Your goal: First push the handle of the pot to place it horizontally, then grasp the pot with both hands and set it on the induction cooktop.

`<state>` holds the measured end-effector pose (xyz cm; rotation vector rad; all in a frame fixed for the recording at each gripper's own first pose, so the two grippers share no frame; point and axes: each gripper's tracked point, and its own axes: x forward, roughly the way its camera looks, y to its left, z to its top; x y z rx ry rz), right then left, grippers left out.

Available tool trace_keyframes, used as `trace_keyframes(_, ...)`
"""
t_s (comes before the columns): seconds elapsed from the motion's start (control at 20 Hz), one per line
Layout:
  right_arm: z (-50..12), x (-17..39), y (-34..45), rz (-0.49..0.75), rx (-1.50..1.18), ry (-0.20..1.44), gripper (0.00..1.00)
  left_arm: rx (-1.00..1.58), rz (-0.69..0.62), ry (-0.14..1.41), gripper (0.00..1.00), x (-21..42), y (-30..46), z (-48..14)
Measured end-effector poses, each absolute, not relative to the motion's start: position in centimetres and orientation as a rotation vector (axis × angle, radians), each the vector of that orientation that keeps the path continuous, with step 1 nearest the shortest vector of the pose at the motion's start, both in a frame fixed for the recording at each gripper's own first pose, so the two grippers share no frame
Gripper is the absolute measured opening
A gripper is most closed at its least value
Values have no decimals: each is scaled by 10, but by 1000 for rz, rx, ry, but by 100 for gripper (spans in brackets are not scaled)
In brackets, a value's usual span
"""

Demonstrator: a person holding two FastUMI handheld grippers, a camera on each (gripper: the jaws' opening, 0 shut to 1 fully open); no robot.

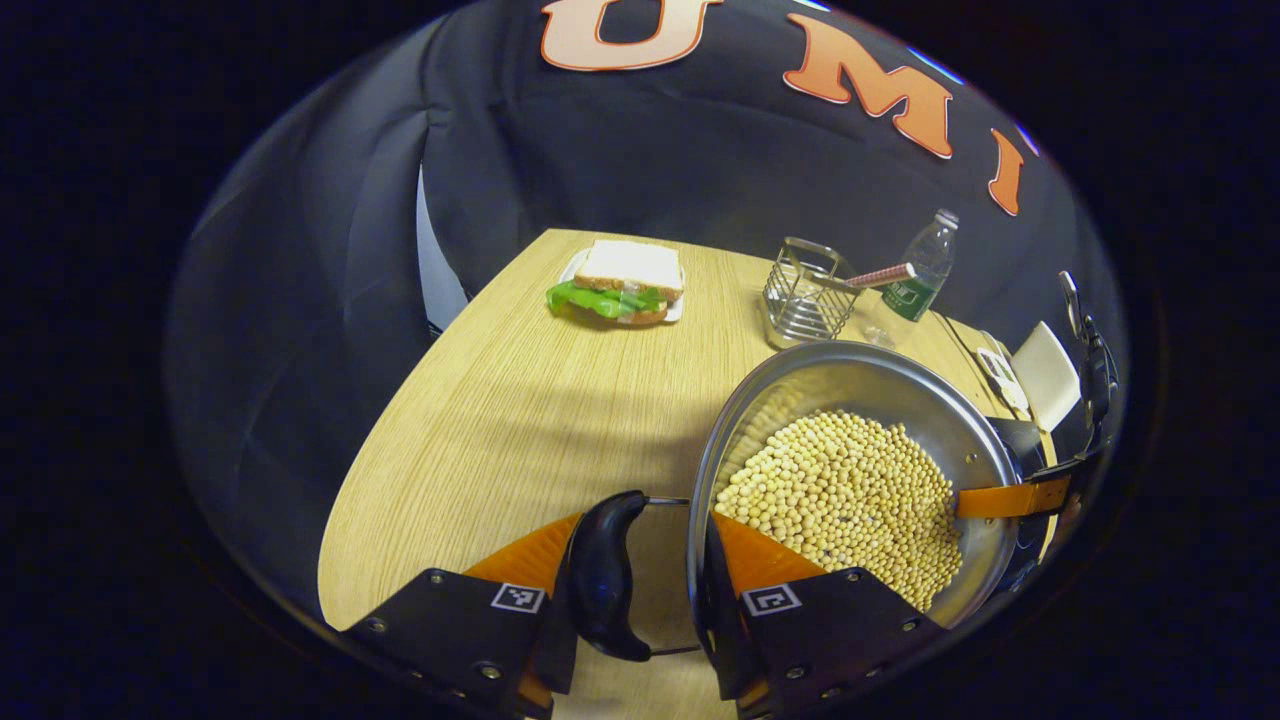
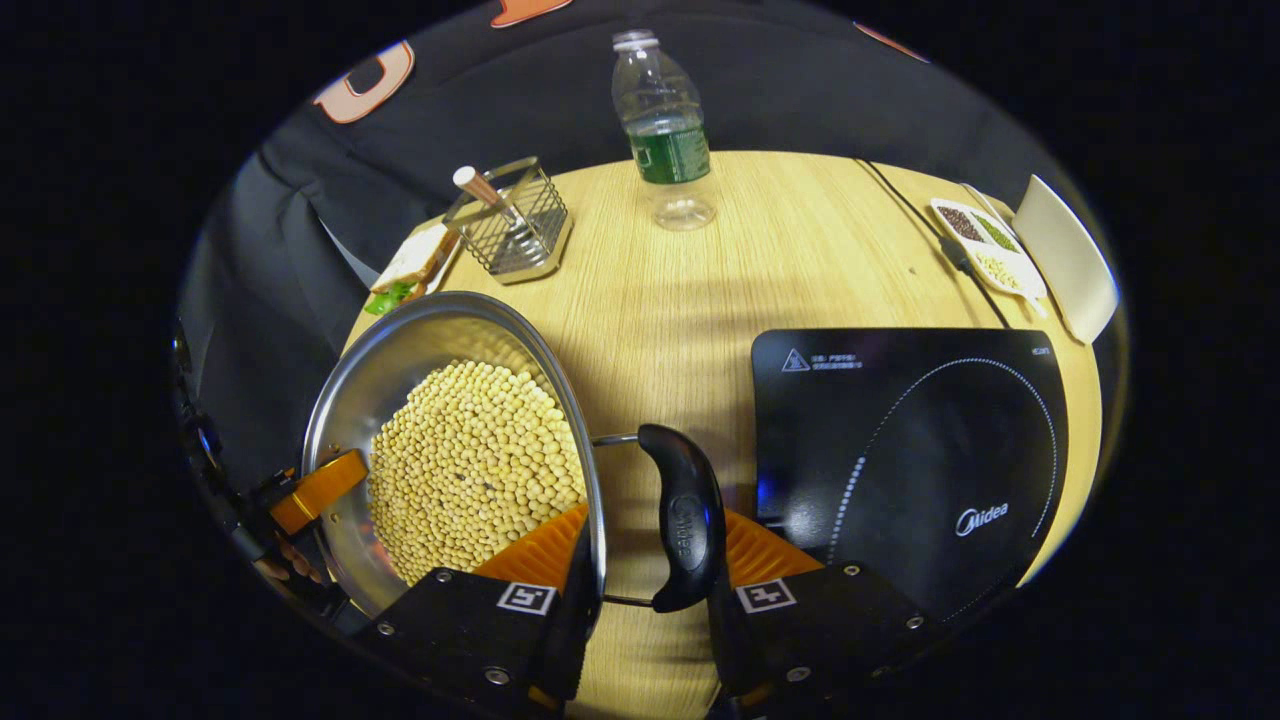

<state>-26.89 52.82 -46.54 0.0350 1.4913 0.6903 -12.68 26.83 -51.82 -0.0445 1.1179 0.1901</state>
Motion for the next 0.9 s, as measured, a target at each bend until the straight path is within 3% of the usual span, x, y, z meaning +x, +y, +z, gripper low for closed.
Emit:
trace_keyframes(0.25, -469, -278, 527, 661, 72, 1450, 51, -1, 142, 1054, 59, -120, 274, -489)
trace_keyframes(0.35, -469, -282, 529, 642, 84, 1425, 47, 3, 123, 1039, 56, -119, 278, -479)
trace_keyframes(0.4, -469, -284, 530, 634, 91, 1415, 51, 4, 113, 1032, 52, -118, 279, -477)
trace_keyframes(0.45, -469, -284, 531, 624, 100, 1407, 51, 8, 104, 1025, 56, -117, 280, -473)
trace_keyframes(0.5, -469, -286, 529, 614, 109, 1403, 51, 13, 94, 1016, 52, -116, 280, -468)
trace_keyframes(0.6, -470, -290, 529, 594, 126, 1392, 51, 26, 74, 1001, 55, -116, 278, -465)
trace_keyframes(0.65, -470, -291, 528, 584, 135, 1388, 46, 29, 64, 996, 55, -115, 277, -465)
trace_keyframes(0.7, -470, -293, 528, 576, 141, 1385, 51, 32, 54, 993, 52, -115, 277, -465)
trace_keyframes(0.85, -469, -293, 527, 551, 161, 1368, 51, 41, 27, 981, 55, -111, 281, -455)
trace_keyframes(0.9, -470, -297, 526, 543, 163, 1364, 51, 43, 18, 977, 52, -110, 281, -455)
